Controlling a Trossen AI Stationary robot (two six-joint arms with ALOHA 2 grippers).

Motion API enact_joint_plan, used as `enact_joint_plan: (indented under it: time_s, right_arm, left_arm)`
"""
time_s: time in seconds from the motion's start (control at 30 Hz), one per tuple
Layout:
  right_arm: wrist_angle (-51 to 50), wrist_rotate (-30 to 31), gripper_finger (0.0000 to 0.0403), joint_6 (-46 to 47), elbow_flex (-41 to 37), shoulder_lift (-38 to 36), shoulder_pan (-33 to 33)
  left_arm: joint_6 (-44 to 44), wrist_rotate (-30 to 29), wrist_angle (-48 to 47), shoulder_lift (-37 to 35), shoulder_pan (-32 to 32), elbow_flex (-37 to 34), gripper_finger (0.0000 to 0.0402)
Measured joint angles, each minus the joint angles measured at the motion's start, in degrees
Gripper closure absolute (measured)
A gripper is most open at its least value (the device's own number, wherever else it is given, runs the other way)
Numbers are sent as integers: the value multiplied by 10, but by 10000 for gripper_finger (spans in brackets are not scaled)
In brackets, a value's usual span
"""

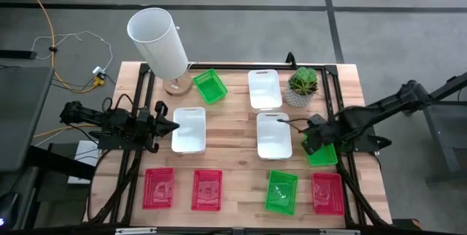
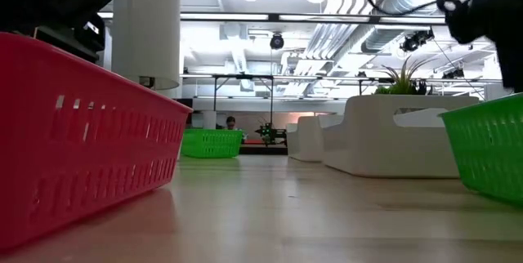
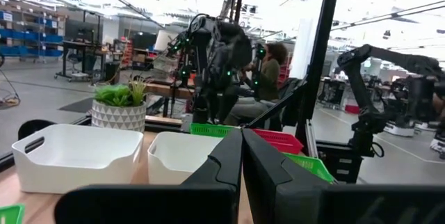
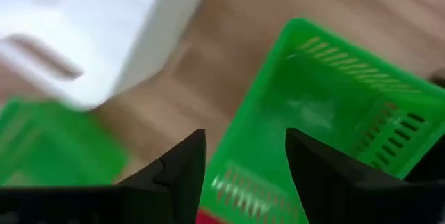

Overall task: Stack baskets by color
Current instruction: Stack the middle right green bin on the bottom green bin

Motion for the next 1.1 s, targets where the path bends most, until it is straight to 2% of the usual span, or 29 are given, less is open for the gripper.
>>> enact_joint_plan:
  time_s: [0.2,0.7,0.87,1.03,1.1]
  right_arm:
    - [36,55,217,43,-25,58,10]
    - [55,67,228,27,-27,178,10]
    - [60,70,281,0,-27,199,10]
    - [66,76,381,-31,-27,194,10]
    - [67,85,391,-37,-26,187,11]
  left_arm:
    - [-1,0,-1,0,0,0,401]
    - [-45,3,-17,0,0,0,401]
    - [-46,-1,-10,0,0,0,401]
    - [-54,-8,5,1,0,0,401]
    - [-55,-16,28,6,0,0,401]
